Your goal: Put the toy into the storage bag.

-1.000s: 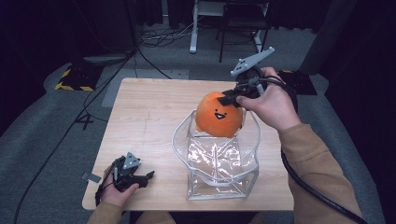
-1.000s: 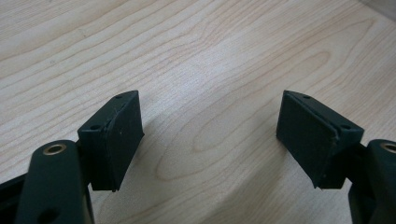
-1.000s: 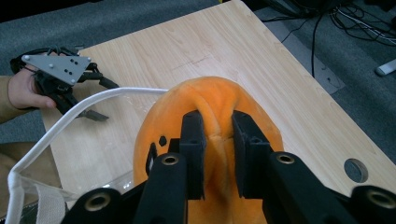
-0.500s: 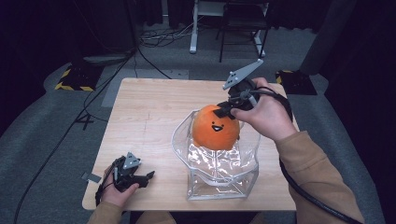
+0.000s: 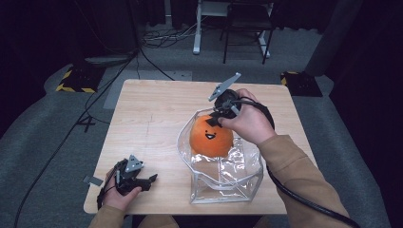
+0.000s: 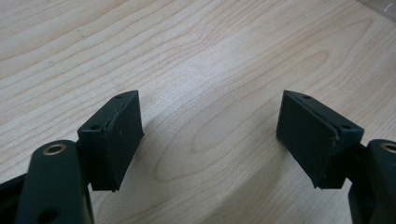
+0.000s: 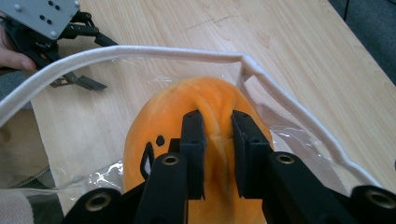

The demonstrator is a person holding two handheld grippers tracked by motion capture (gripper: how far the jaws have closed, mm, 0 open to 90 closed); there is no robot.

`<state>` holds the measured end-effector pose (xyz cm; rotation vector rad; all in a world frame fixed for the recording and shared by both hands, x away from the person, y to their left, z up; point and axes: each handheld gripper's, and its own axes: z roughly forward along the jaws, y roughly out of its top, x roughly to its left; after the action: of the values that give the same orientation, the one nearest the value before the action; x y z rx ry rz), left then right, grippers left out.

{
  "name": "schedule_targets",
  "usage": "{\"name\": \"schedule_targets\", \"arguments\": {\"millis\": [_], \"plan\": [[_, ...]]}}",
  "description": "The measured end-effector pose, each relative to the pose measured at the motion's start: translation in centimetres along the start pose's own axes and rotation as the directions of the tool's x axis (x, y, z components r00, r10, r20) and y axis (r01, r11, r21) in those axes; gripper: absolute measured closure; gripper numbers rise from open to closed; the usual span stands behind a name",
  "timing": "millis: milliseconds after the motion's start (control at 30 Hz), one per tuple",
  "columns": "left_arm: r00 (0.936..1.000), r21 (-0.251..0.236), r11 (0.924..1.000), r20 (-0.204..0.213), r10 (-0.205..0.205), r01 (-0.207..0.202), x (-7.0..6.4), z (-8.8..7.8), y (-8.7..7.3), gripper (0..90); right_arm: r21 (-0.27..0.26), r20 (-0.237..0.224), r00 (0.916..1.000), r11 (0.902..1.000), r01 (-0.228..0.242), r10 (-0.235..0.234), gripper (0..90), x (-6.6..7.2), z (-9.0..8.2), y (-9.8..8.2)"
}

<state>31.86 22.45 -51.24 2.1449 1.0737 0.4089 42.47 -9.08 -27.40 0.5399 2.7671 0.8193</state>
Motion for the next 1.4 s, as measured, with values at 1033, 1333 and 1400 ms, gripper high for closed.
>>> {"name": "schedule_targets", "arguments": {"millis": [1033,1333,1400], "plan": [[1.0000,0.002,1.0000,0.002,0.003,-0.003,0.0,0.0,0.0,23.0,0.125,0.023,0.9997,0.9921,-0.011,0.008,76.7,-1.0,6.0,-1.8],[1.0000,0.002,1.0000,0.002,0.003,-0.003,0.0,0.0,0.0,22.9,0.172,0.005,1.0000,0.9851,0.004,-0.005,74.9,-0.8,6.8,-2.1],[1.0000,0.002,1.0000,0.002,0.003,-0.003,0.0,0.0,0.0,23.0,0.175,0.003,1.0000,0.9845,0.002,-0.002,73.7,-0.8,7.0,-2.1]]}}
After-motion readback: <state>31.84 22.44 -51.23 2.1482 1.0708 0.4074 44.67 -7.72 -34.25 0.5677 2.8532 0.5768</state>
